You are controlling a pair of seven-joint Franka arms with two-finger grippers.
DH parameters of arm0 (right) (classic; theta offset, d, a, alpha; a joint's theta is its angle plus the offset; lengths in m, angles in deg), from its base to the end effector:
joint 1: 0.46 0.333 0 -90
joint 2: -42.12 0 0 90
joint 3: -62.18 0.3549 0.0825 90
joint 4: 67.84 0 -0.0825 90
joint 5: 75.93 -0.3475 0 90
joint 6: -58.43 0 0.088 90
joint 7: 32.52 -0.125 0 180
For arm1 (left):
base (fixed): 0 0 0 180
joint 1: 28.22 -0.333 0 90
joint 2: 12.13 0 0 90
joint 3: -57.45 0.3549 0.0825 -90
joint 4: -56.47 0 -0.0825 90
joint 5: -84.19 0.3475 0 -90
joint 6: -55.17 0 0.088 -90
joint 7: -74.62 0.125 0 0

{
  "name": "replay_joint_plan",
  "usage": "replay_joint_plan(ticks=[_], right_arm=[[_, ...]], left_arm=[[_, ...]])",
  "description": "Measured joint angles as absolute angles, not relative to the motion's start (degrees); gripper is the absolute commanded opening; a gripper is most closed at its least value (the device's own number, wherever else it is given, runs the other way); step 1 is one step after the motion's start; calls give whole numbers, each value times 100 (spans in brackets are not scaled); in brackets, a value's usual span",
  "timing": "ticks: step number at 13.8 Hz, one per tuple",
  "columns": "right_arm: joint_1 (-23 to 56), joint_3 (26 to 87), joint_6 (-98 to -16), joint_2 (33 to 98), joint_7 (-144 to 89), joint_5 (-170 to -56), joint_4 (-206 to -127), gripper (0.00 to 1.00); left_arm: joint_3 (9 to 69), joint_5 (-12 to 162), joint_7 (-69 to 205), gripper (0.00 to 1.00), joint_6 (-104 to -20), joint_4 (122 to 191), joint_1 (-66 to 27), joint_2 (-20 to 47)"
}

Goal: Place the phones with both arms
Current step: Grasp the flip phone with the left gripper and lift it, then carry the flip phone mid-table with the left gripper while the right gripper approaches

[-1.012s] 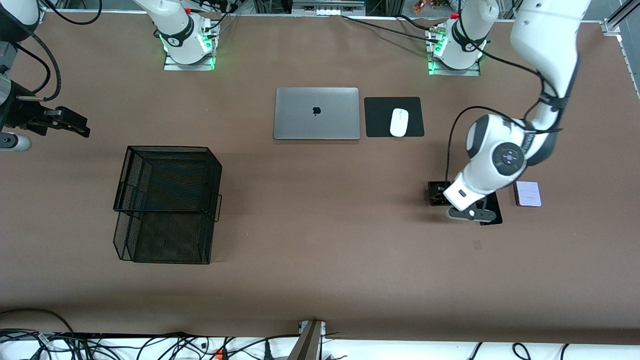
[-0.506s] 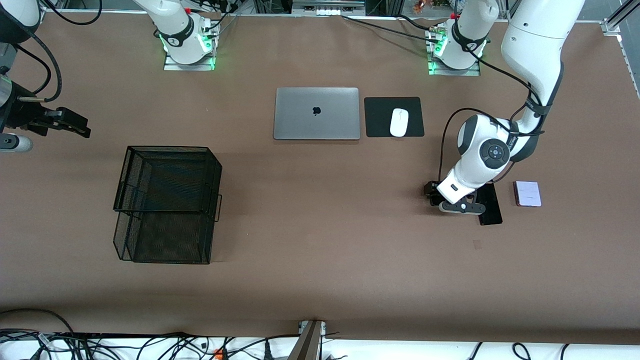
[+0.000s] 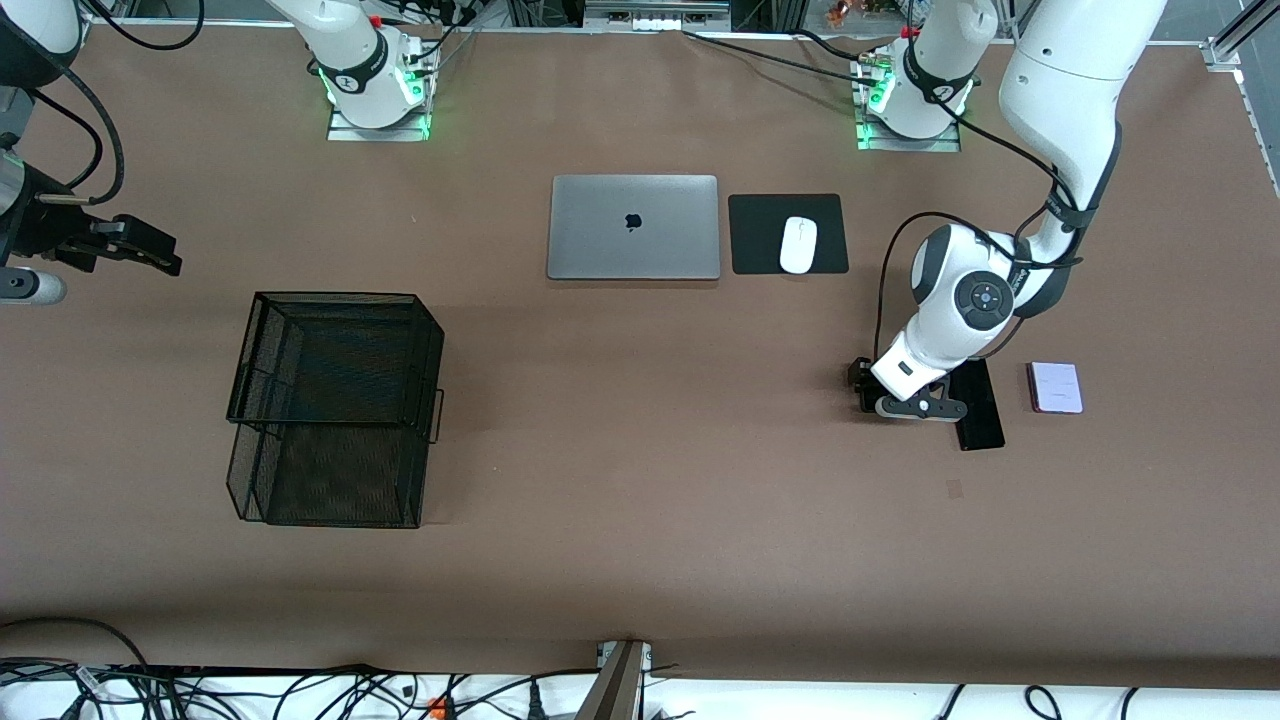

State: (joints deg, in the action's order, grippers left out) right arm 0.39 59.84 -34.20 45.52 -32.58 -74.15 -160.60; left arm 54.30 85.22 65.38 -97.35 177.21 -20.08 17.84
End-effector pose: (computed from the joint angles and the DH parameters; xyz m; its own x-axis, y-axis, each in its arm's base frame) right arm 0.5376 -0.0171 0.5970 0.9978 -0.0257 -0.0615 -0.0236 -0.9992 0.0334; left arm 0.5716 -0.1134 0.2148 0.9986 -0.0434 0.0292 -0.0441 -0.9987 0.0236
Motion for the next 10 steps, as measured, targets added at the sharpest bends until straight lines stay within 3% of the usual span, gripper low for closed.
replay_joint_plan(ticks=[2,4,6,10], right_arm=[[39,5985,-3420,4552,-3258,-7415,-16060,100],[39,5985,-3421,4552,-3258,-7415,-16060,100],[39,5985,-3438,4552,-3258,-7415,-16060,100],[39,5986,-3455,4552,-3257,-7415,-16059,100]], left_arm=[[5370,8522,6508,28,-9345,17420,-2009,1779],[5254,8522,6482,38,-8145,16614,-1989,1764],[5172,8518,6473,34,-7225,15764,-1864,1767],[5051,8396,5791,33,-6984,14713,-1043,2141]])
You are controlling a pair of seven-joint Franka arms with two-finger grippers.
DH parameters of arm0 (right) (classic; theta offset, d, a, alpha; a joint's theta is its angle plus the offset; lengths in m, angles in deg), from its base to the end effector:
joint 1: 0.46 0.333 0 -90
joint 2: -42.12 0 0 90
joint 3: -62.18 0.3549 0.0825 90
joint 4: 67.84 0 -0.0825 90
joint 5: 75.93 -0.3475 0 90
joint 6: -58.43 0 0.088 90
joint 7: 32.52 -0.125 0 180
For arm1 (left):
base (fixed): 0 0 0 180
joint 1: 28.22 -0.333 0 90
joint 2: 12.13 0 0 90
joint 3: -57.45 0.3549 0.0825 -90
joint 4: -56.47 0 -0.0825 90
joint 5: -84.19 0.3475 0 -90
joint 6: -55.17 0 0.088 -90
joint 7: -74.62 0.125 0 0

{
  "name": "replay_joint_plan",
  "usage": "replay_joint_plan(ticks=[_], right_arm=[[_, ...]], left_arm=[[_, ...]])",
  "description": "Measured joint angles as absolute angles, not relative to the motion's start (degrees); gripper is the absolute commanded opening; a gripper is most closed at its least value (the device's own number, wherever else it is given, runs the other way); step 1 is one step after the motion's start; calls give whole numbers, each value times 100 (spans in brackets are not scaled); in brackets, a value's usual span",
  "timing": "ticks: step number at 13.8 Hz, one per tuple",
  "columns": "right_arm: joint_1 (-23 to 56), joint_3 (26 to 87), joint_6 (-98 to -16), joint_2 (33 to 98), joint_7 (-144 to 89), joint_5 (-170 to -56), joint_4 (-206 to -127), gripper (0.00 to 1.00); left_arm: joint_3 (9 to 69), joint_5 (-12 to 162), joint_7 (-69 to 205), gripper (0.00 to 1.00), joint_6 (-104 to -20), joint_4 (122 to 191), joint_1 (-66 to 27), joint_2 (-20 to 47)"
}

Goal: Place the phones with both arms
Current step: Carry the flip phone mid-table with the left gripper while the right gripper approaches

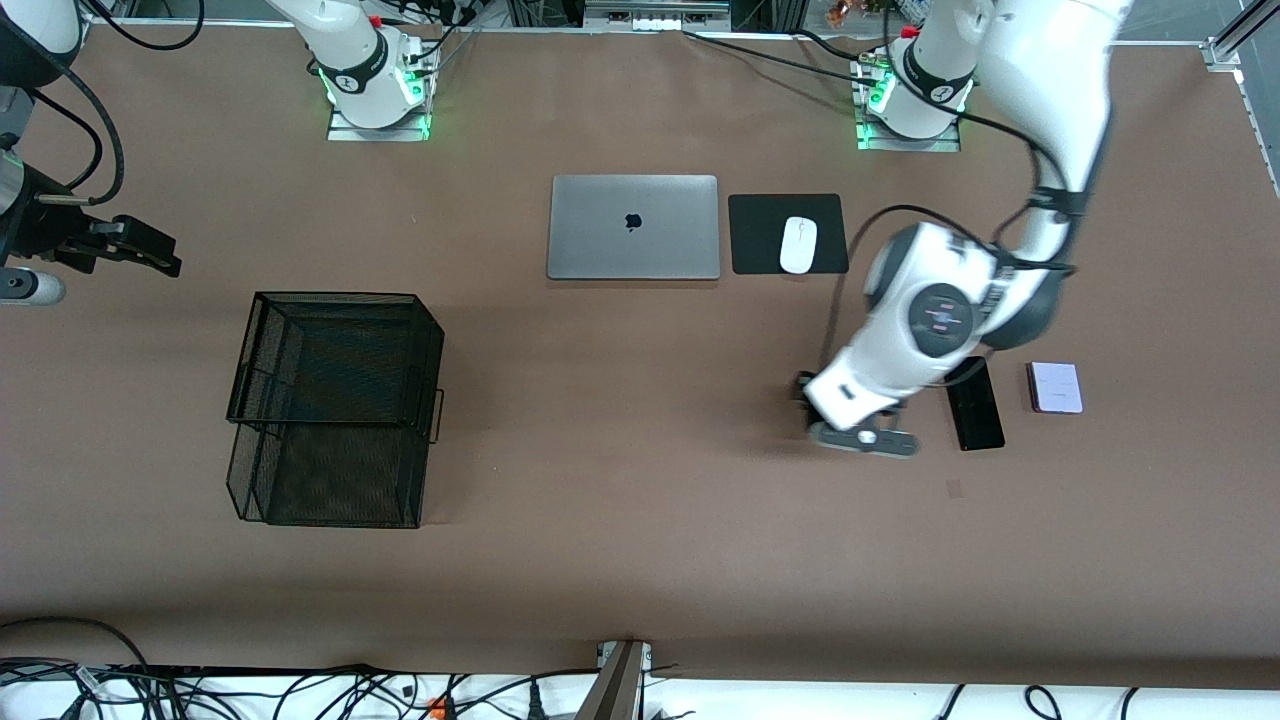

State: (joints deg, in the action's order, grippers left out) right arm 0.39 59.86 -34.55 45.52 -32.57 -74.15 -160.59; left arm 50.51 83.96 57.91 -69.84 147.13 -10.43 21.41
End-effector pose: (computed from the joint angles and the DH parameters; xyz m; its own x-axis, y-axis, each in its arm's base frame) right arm 0.5384 -0.0169 0.5976 0.9982 -0.0249 -0.0552 -0.0231 -0.9992 0.0333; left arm 0.6309 -0.2755 0.3347 0.9931 -0.1170 -0.0036 -0.1164 -0.9906 0.0721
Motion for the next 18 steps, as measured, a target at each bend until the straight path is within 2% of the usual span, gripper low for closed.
replay_joint_plan(ticks=[3,6,10,11,12,18], right_arm=[[39,5986,-3457,4552,-3257,-7415,-16060,100],[39,5987,-3459,4554,-3257,-7415,-16061,100],[39,5987,-3464,4577,-3257,-7415,-16062,100],[39,5987,-3464,4585,-3257,-7415,-16062,100],[39,5987,-3465,4592,-3257,-7415,-16062,100],[43,6004,-3504,4610,-3248,-7415,-16062,100]], left_arm=[[5030,8131,4771,34,-7170,13995,-155,2821],[5041,8124,3588,36,-8156,13541,683,3545],[5056,8123,3331,65,-9129,13400,1009,4208],[5057,8123,3331,78,-9179,13381,1011,4284],[5057,8123,3331,100,-9193,13358,1013,4303],[5165,8124,3338,100,-8949,13199,1009,4156]])
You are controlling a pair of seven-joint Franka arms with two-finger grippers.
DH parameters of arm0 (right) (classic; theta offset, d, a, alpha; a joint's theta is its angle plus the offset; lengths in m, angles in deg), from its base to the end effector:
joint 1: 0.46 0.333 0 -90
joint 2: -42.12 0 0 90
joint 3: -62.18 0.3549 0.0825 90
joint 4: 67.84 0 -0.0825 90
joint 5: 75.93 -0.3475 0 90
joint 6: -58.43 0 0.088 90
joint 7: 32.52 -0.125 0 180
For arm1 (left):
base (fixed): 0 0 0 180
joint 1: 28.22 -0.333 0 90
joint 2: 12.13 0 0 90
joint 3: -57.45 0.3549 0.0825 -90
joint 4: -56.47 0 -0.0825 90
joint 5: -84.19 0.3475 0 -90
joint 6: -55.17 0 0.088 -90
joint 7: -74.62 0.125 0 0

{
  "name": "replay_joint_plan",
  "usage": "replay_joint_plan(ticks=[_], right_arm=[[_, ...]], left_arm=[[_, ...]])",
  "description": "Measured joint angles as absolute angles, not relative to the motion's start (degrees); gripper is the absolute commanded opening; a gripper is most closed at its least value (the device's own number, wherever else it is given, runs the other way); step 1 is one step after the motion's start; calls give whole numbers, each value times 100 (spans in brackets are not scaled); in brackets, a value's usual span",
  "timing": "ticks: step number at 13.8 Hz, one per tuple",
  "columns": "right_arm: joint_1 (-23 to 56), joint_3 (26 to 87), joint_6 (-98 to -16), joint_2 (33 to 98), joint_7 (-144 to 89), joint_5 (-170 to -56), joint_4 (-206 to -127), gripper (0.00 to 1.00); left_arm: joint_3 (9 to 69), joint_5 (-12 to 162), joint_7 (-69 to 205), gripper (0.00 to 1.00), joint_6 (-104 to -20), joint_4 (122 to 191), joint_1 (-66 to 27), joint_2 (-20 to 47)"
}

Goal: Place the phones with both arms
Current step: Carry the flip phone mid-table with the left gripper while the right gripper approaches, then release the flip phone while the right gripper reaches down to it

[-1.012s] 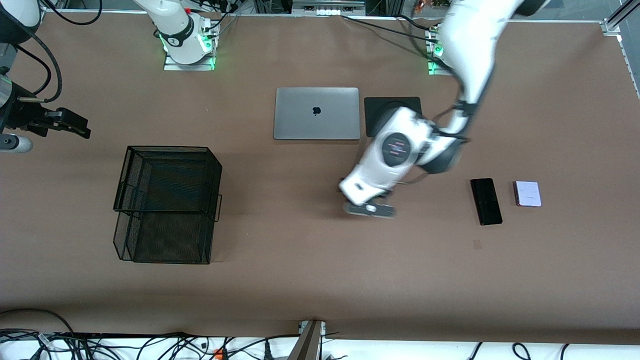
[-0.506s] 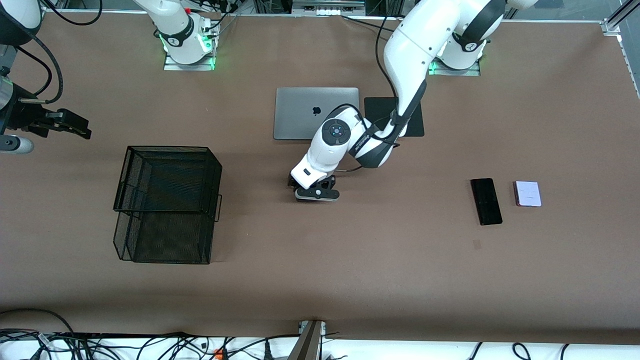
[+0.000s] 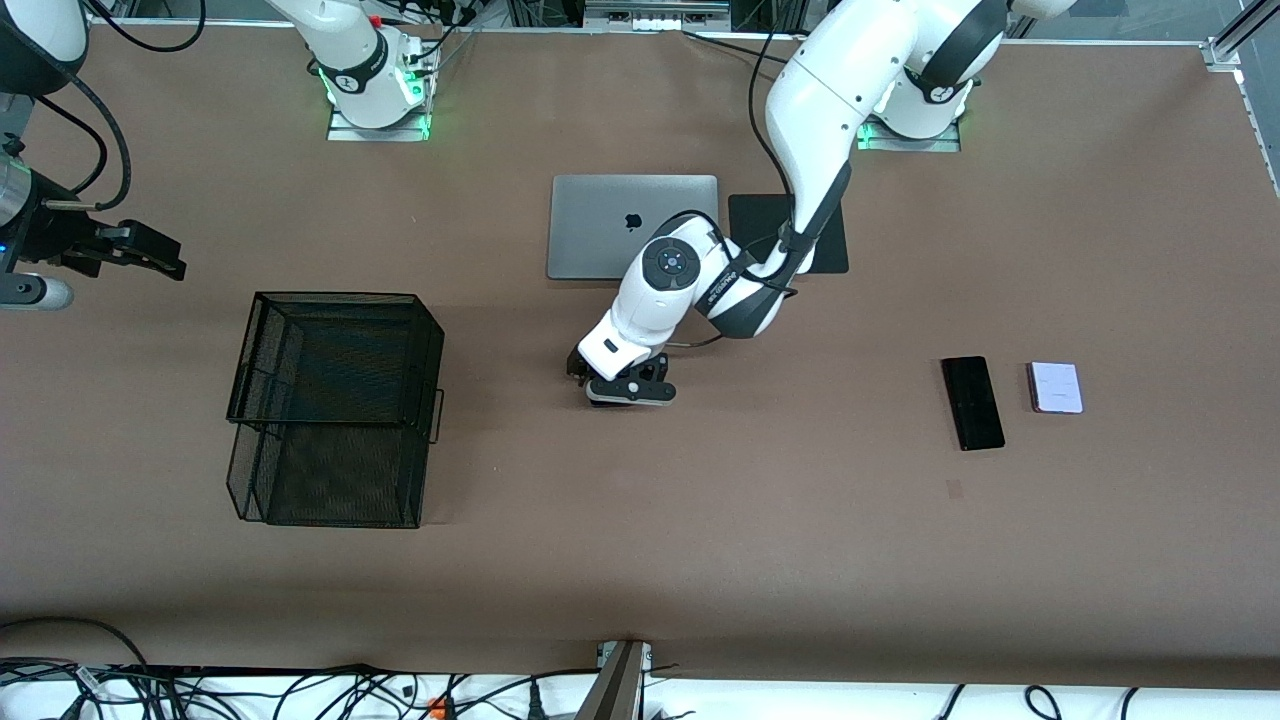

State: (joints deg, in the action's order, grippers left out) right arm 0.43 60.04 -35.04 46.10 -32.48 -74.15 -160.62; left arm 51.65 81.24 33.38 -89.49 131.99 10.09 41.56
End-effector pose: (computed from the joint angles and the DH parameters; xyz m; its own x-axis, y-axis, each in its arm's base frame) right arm 0.5422 -0.0148 0.5926 0.9982 -0.0193 -0.0574 -0.0174 -0.9993 0.0334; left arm 0.5721 -0.5224 0.2261 0.9914 0.0559 0.1184 0.0227 -0.9640 0.2649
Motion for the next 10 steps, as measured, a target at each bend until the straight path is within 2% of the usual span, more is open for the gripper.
replay_joint_plan(ticks=[4,10], right_arm=[[224,6062,-3768,4799,-3236,-7419,-16064,100],[1368,6112,-4620,5476,-4417,-7451,-16062,100]], left_arm=[[5295,8124,3342,100,-7410,13145,534,3543],[5361,9378,3942,100,-4713,13138,-558,2483]])
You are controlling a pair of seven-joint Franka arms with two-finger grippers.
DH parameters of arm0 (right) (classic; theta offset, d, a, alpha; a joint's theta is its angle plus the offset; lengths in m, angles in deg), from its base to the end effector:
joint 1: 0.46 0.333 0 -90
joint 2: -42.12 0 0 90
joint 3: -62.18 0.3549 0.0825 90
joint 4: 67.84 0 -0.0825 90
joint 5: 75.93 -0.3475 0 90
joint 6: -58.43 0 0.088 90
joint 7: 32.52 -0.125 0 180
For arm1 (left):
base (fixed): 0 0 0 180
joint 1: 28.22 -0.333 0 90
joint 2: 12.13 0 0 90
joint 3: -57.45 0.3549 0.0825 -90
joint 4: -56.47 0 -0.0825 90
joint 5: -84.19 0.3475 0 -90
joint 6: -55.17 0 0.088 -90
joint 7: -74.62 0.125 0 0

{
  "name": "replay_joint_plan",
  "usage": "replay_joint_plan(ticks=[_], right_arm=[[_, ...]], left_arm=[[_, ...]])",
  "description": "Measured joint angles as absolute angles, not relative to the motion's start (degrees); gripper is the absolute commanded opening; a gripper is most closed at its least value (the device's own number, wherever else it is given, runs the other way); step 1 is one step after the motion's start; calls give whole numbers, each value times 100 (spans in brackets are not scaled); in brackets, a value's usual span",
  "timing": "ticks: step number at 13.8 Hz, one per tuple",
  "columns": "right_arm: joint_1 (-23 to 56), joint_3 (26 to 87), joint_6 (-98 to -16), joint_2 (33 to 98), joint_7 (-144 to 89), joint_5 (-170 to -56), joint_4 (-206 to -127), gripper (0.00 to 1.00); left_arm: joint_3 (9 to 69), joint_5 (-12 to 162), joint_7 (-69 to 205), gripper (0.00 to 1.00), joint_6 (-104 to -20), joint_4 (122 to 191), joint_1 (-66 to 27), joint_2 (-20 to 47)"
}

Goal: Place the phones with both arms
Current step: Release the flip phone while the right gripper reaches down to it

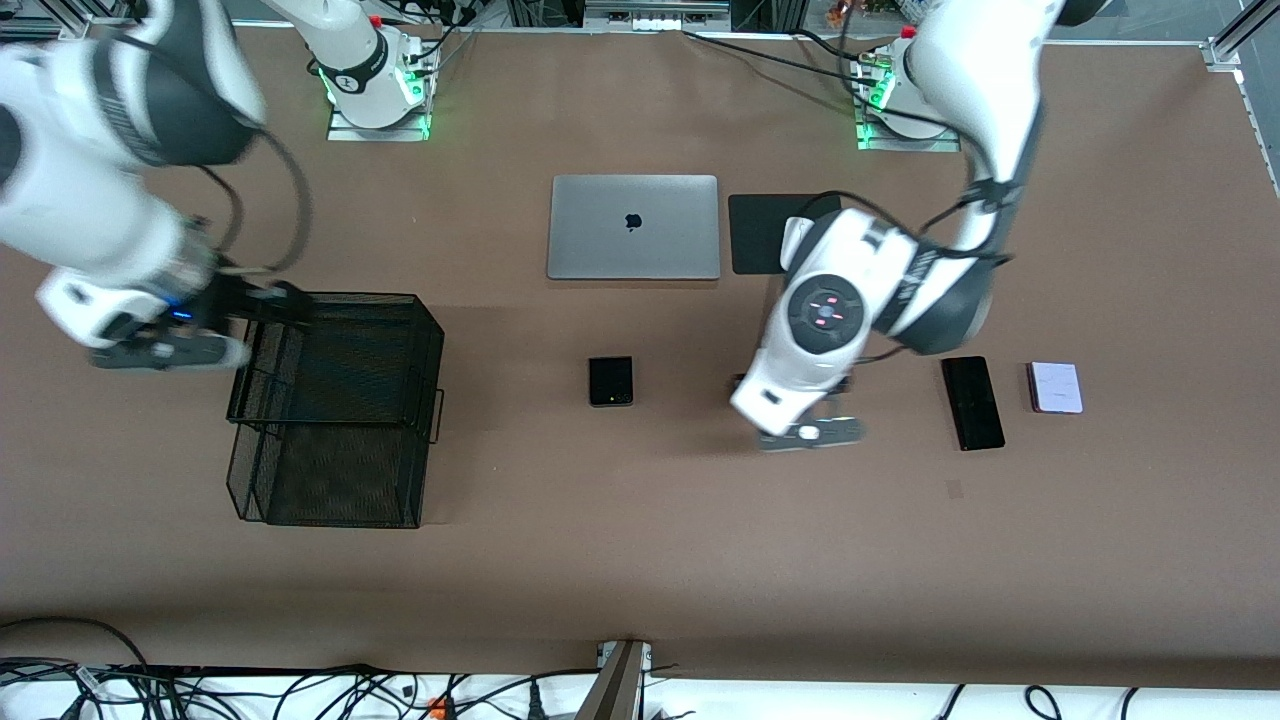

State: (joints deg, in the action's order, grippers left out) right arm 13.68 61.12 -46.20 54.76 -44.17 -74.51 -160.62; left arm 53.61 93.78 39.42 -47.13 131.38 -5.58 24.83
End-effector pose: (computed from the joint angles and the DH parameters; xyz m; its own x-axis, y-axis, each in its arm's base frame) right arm 0.5861 0.1347 0.5222 0.9995 0.0317 -0.0079 0.0319 -0.9990 0.0302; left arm 0.6381 -0.2861 0.3776 0.9904 0.1191 -0.0698 0.1041 -0.9763 -0.1898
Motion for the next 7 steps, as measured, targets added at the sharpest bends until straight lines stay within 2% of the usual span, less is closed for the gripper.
replay_joint_plan(ticks=[2,4,7], right_arm=[[1982,6129,-4880,5757,-5260,-7457,-15961,100],[2641,6141,-4938,6149,-6147,-7457,-15589,100],[3495,6142,-4958,6927,-7214,-7458,-14817,100]], left_arm=[[5364,9947,4236,100,-4296,13221,-747,2323],[5373,10220,4644,100,-4231,13449,-951,2242],[5369,10253,5625,100,-4674,14184,-1582,2001]])
